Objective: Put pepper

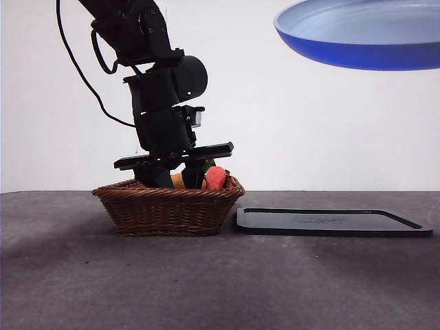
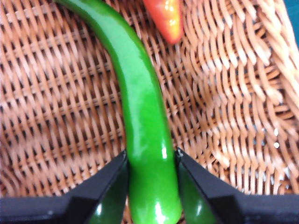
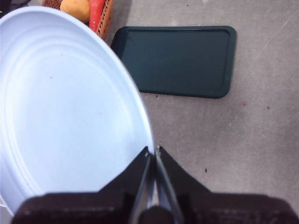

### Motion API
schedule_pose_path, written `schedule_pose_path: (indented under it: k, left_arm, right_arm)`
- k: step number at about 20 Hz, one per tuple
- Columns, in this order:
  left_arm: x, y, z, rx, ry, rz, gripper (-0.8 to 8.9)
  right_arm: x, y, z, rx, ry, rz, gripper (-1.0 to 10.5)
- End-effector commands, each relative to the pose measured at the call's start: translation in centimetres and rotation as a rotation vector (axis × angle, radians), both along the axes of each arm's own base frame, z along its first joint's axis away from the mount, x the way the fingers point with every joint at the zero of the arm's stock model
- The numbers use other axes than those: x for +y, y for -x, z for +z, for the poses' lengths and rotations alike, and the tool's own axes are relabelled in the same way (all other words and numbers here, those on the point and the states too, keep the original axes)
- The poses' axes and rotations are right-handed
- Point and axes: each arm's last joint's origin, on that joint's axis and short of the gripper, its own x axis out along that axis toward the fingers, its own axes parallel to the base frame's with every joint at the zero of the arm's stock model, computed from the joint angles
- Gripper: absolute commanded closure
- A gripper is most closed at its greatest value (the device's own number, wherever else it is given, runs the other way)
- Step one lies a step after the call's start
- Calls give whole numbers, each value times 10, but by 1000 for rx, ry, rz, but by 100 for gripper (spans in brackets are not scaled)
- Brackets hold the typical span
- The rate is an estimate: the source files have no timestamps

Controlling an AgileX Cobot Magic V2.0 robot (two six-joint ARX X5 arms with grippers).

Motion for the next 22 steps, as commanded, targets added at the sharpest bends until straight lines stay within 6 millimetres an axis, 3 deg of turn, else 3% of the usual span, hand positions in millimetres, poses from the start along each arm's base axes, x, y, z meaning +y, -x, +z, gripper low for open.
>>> schedule_pose_path:
  k: [1, 4, 8, 11, 15, 18, 22]
  left_arm:
    - [-1, 2, 8, 3, 3, 4, 703]
    - [3, 9, 36, -51, 35, 1, 703]
    - [10, 30, 89, -145, 92, -13, 703]
    - [14, 58, 133, -225, 144, -49, 703]
    - [5, 106, 181, -339, 223, -167, 703]
    - [-17, 135, 188, -344, 240, -313, 703]
    - [-50, 149, 167, -300, 187, -453, 703]
  right_arm:
    - [0, -3, 6, -24, -2, 5, 944]
    - [1, -11, 3, 6, 0, 5, 944]
    - [3, -34, -5, 65, 2, 3, 944]
    - [5, -66, -16, 115, -18, -19, 944]
    - [12, -116, -47, 245, -117, 13, 944]
    - [17, -140, -67, 319, -200, 32, 944]
    - [19, -147, -74, 346, -223, 43, 944]
